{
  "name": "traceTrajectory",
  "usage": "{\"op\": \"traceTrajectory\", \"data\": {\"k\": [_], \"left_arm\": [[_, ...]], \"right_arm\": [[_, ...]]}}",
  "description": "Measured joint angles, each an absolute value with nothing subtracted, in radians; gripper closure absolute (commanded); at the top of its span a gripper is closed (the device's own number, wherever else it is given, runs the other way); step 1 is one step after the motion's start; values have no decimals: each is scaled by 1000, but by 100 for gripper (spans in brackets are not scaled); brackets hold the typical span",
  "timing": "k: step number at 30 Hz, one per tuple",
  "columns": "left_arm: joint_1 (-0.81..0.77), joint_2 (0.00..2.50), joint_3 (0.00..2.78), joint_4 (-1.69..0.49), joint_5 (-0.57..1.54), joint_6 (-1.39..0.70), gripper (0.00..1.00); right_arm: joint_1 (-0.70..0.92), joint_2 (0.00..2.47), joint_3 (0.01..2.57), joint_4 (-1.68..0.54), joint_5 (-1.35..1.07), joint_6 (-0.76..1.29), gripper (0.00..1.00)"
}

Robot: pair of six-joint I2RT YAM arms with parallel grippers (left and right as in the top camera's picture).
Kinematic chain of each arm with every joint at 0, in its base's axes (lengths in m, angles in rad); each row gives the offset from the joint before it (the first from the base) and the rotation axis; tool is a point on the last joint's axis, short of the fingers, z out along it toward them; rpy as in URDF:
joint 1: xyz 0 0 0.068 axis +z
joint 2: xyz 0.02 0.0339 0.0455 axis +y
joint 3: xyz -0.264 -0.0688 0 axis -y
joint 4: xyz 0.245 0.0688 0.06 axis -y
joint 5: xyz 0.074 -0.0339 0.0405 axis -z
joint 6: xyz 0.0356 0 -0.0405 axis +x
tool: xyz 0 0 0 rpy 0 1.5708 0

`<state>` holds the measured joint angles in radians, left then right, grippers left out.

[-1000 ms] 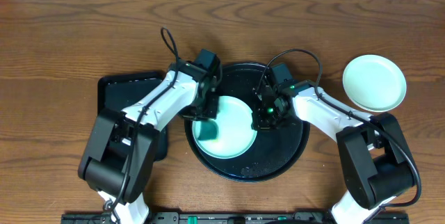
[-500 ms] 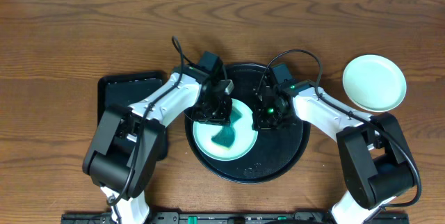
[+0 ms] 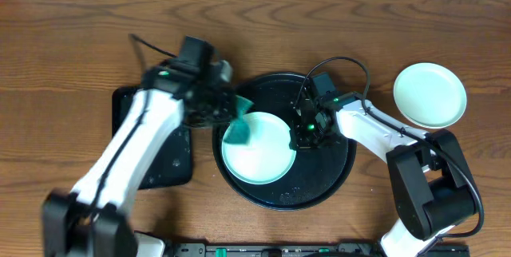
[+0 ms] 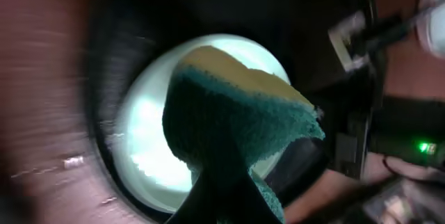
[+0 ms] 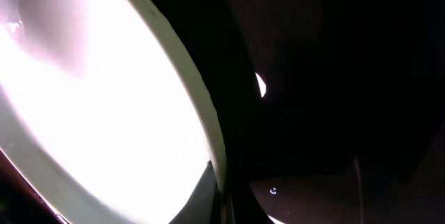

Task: Clean dirty plates on tray and stack at the side
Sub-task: 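Move the sponge in the left gripper back onto the black tray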

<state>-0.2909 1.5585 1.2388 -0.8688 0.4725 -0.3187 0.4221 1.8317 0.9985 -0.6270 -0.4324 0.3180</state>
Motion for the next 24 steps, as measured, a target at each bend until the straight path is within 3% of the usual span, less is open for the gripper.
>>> {"op": "traceTrajectory", "data": {"k": [5,11,24], "left_arm": [[-183,1477,1248,-954,244,-341,93],[-49,1544,1248,-987,69,-344,93],[94,1878,1248,-945,-7,-344,93]], "right_arm": [[422,1832,999,-626,-434,316,99],[422,1832,999,-625,-434,309,99],[422,1832,999,-628,-434,303,99]]}}
